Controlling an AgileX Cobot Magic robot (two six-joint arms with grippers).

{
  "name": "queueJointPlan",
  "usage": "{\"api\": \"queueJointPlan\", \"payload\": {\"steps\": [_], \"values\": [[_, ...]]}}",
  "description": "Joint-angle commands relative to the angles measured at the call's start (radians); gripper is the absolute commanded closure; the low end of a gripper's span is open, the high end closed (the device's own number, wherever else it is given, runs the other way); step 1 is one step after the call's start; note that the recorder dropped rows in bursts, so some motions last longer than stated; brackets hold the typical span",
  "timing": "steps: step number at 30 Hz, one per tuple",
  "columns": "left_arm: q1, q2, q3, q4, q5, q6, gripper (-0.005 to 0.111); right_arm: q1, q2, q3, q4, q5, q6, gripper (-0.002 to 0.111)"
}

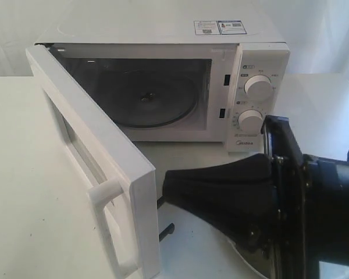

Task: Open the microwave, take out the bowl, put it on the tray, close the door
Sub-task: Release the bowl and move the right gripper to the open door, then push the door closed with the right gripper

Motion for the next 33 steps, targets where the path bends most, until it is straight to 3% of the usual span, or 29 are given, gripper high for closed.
{"api": "queueJointPlan", "payload": {"steps": [1, 8, 22, 30, 33], "values": [[-0.004, -0.002, -0.003, -0.008, -0.004, 0.000, 0.107, 0.000, -0.005, -0.005, -0.026, -0.073, 0.045, 0.108], [-0.004, -0.002, -0.003, -0.008, -0.004, 0.000, 0.107, 0.091, 0.053, -0.069, -0.030, 0.202, 0.079, 0.108], [-0.004, -0.002, -0.003, -0.008, -0.004, 0.000, 0.107, 0.326, 0.275, -0.231, -0.023, 0.498, 0.079, 0.108], [-0.004, -0.002, -0.003, -0.008, -0.004, 0.000, 0.107, 0.331, 0.285, -0.268, -0.006, 1.177, 0.074, 0.108], [-0.004, -0.002, -0.003, -0.008, -0.004, 0.000, 0.107, 0.294, 0.285, -0.301, -0.102, 1.412, 0.110, 0.108]]}}
